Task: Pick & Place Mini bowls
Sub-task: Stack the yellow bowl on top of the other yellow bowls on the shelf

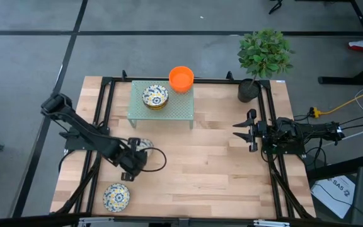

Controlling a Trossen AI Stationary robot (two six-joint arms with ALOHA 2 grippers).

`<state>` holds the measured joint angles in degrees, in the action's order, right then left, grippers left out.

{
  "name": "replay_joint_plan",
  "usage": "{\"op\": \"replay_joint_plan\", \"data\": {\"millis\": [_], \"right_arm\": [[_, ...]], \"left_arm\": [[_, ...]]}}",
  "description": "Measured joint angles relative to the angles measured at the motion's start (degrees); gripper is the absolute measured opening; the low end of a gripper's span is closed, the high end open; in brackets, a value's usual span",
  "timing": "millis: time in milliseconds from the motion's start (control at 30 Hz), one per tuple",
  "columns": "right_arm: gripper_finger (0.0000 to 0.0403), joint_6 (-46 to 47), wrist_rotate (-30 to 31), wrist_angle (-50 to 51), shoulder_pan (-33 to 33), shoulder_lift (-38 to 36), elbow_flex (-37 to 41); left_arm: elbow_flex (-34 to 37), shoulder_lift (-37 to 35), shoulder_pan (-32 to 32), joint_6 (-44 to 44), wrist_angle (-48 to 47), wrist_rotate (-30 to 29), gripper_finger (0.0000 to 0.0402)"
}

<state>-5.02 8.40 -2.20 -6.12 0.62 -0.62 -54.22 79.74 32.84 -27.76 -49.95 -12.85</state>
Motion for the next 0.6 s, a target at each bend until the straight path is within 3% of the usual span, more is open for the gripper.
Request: {"op": "replay_joint_plan", "data": {"millis": [267,600], "right_arm": [[0.0156,0.0,0.0,0.0,-0.02,0.0,0.0],[0.0156,0.0,0.0,0.0,-0.02,0.0,0.0]], "left_arm": [[0.0,-6.81,-1.63,9.27,7.52,-1.33,0.0005],[0.0,-14.42,-4.21,21.96,10.22,-3.25,0.0004]]}}
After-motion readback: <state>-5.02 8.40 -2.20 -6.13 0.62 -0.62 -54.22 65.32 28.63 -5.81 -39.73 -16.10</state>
